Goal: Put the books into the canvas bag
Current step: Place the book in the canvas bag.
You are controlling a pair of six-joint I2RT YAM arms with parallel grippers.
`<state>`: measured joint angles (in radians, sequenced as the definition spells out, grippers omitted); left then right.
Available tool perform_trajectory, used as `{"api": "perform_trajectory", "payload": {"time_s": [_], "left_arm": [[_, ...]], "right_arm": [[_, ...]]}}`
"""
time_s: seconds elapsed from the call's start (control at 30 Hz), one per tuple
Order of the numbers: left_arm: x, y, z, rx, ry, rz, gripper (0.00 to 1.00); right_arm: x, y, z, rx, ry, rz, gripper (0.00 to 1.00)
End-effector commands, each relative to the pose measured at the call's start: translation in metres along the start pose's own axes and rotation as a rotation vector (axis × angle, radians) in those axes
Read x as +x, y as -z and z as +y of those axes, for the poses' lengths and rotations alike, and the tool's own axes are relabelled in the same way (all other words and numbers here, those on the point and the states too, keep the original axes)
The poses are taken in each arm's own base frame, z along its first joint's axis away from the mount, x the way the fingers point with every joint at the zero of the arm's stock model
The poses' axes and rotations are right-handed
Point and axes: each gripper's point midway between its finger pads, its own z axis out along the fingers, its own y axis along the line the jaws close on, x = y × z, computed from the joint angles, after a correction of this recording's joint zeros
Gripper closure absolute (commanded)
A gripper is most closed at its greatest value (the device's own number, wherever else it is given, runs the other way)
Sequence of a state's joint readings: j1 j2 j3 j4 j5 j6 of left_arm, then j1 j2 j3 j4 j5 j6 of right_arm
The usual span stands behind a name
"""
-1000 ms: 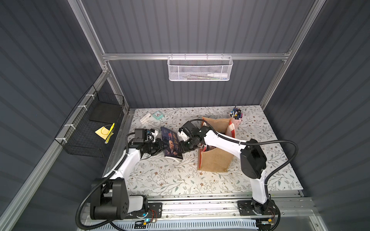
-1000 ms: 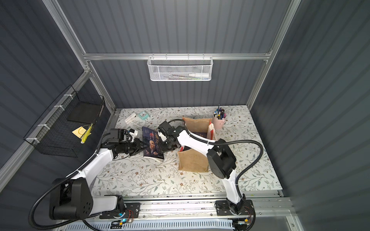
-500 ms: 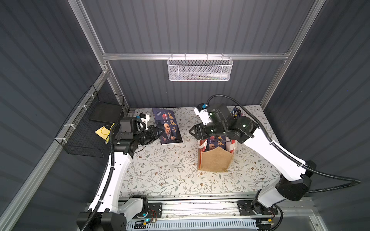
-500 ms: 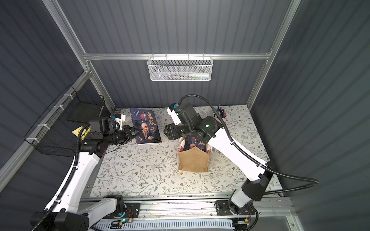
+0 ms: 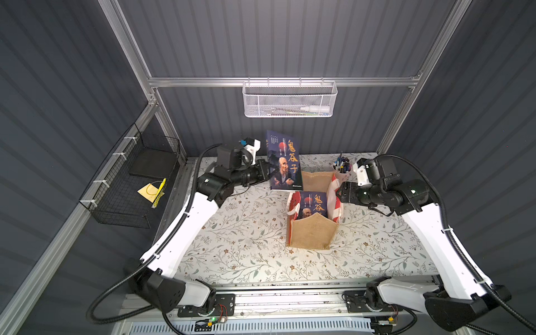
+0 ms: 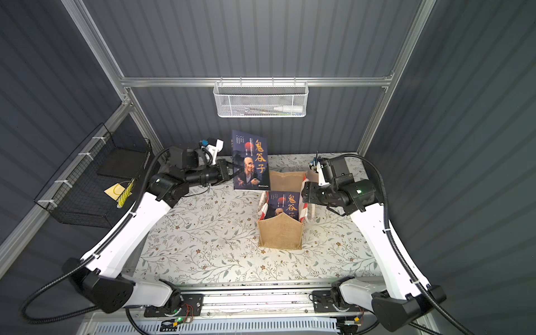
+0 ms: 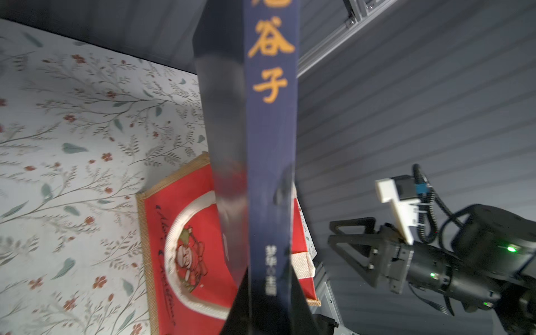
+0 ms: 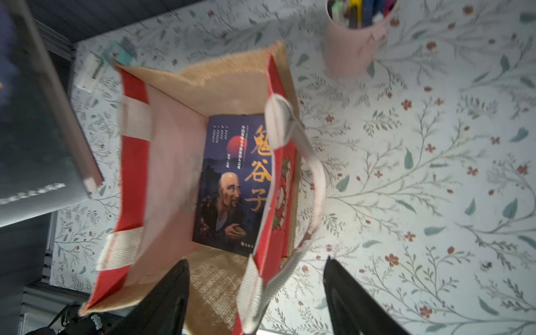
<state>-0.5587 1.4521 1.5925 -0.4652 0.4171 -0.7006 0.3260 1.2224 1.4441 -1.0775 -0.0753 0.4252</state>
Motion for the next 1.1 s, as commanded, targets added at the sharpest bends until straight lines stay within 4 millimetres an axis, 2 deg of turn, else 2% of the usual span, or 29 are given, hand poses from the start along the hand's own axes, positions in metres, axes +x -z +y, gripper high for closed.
{"api": "perform_trajectory", "payload": {"time_s": [0.0,0.13,0.17,0.27,0.4,0.5,0.57,0.6,0.7,0.83,0.93,1.0,1.07], "left_arm": [[-0.022,-0.01,-0.056,0.104,-0.122,-0.086,1.0],[-0.006,-0.047,-0.078,0.135,-0.16,-0.032,1.0],[-0.004,-0.055,-0.076,0.111,-0.165,-0.035,1.0],[0.016,-0.079,-0.068,0.077,-0.168,0.013,1.0],[0.04,-0.096,-0.055,0.026,-0.177,0.067,1.0],[0.049,-0.095,-0.044,-0.031,-0.192,0.083,1.0],[0.048,-0.089,-0.04,-0.053,-0.2,0.07,1.0],[0.045,-0.084,-0.042,-0.055,-0.207,0.059,1.0],[0.031,-0.072,-0.06,-0.026,-0.228,0.019,1.0],[0.01,-0.057,-0.095,0.067,-0.233,-0.037,1.0],[0.004,-0.054,-0.109,0.124,-0.208,-0.06,1.0],[0.009,-0.06,-0.103,0.114,-0.185,-0.043,1.0],[0.019,-0.069,-0.085,0.063,-0.157,-0.014,1.0]], "right_arm": [[0.02,-0.019,0.009,-0.098,-0.053,0.09,0.26],[0.032,-0.034,0.012,-0.14,-0.079,0.131,0.28],[0.034,-0.037,0.011,-0.135,-0.08,0.138,0.3],[0.041,-0.043,0.005,-0.124,-0.079,0.157,0.41],[0.045,-0.047,-0.001,-0.104,-0.074,0.169,0.64],[0.045,-0.048,-0.006,-0.081,-0.073,0.166,0.76],[0.044,-0.049,-0.009,-0.068,-0.071,0.161,0.8],[0.042,-0.041,-0.008,-0.076,-0.066,0.133,0.81],[0.043,-0.04,-0.009,-0.074,-0.066,0.133,0.84],[0.044,-0.04,-0.01,-0.077,-0.072,0.113,0.9],[0.043,-0.036,-0.009,-0.088,-0.078,0.085,0.92],[0.043,-0.034,-0.01,-0.088,-0.081,0.073,0.93],[0.043,-0.031,-0.011,-0.085,-0.081,0.064,0.94]]}}
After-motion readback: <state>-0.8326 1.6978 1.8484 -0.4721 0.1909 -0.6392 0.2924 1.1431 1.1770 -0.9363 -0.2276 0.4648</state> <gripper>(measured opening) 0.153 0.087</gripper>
